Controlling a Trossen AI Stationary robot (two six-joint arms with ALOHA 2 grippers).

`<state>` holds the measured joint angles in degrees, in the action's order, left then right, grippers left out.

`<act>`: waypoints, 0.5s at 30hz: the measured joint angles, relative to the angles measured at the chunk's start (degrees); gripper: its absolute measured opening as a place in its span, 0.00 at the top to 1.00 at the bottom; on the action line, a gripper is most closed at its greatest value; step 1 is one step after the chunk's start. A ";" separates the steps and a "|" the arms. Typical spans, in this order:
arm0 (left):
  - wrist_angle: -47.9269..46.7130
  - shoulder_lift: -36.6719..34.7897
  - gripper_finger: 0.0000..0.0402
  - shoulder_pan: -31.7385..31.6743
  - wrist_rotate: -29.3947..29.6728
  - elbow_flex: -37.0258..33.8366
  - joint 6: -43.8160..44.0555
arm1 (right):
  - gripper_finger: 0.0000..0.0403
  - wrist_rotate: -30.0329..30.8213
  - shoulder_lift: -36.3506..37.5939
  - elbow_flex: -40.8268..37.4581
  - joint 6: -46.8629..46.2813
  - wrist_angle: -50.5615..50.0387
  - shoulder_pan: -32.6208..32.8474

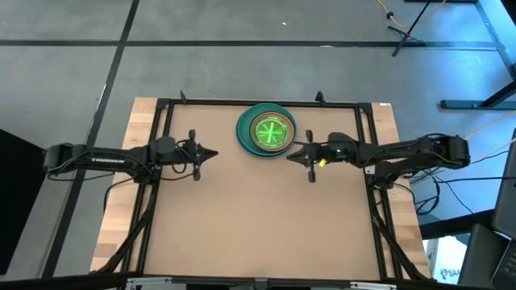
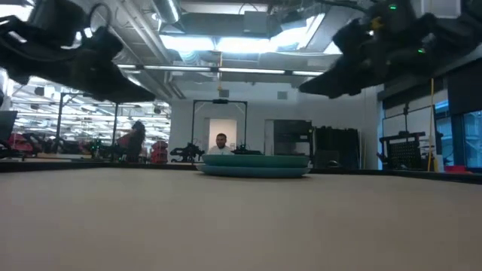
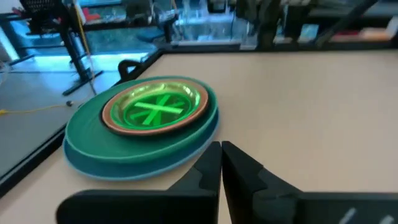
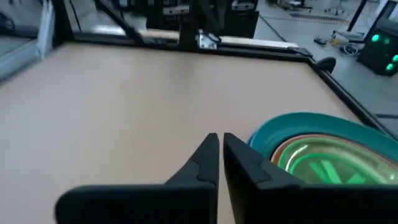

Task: Stack plastic plates
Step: Return to Home Position

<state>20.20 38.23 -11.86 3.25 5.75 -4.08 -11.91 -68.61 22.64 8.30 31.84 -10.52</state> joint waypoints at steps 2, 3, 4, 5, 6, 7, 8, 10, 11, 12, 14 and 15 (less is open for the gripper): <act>-0.03 -3.65 0.99 0.04 -1.36 -1.49 1.11 | 0.96 -0.57 3.01 -2.93 -1.82 1.17 0.00; 0.16 -5.31 0.99 0.04 -2.14 -2.30 1.50 | 0.97 -1.23 4.54 -4.16 -2.54 1.86 0.00; 0.11 -7.12 1.00 -0.02 -3.08 -3.21 1.93 | 0.98 -1.65 6.16 -5.41 -3.39 2.13 0.00; -0.07 -8.97 1.00 -0.02 -3.95 -4.00 2.34 | 0.99 -1.82 7.93 -6.63 -3.81 2.16 0.00; -0.04 -10.69 1.00 0.00 -4.49 -4.72 2.80 | 0.99 -1.85 9.67 -7.71 -4.15 2.19 0.00; -0.56 -12.65 0.99 0.00 -4.76 -5.30 3.71 | 0.99 -1.91 11.52 -8.75 -4.73 2.30 0.00; -1.47 -14.45 0.99 0.00 -4.86 -5.33 4.35 | 0.99 -1.98 13.39 -9.77 -5.16 2.38 0.00; -2.89 -17.44 0.99 0.00 -5.96 -5.32 5.29 | 0.99 -2.03 17.17 -11.72 -5.60 2.55 0.00; -3.16 -18.84 0.99 0.00 -6.71 -5.32 5.54 | 0.99 -1.94 19.06 -12.76 -6.19 2.66 0.00; -3.28 -20.07 0.99 0.00 -7.42 -5.32 5.74 | 0.99 -1.74 20.92 -13.75 -6.84 2.65 0.00; -3.54 -22.69 0.99 0.00 -7.77 -5.32 6.01 | 1.00 -1.67 24.22 -15.49 -8.16 3.03 0.00; -3.92 -23.99 0.99 0.00 -7.79 -5.32 6.09 | 1.00 -1.67 26.32 -16.66 -8.92 2.77 0.00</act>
<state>16.28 14.23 -11.86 -4.54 0.43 2.02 -13.59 -42.29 5.98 -0.62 34.61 -10.52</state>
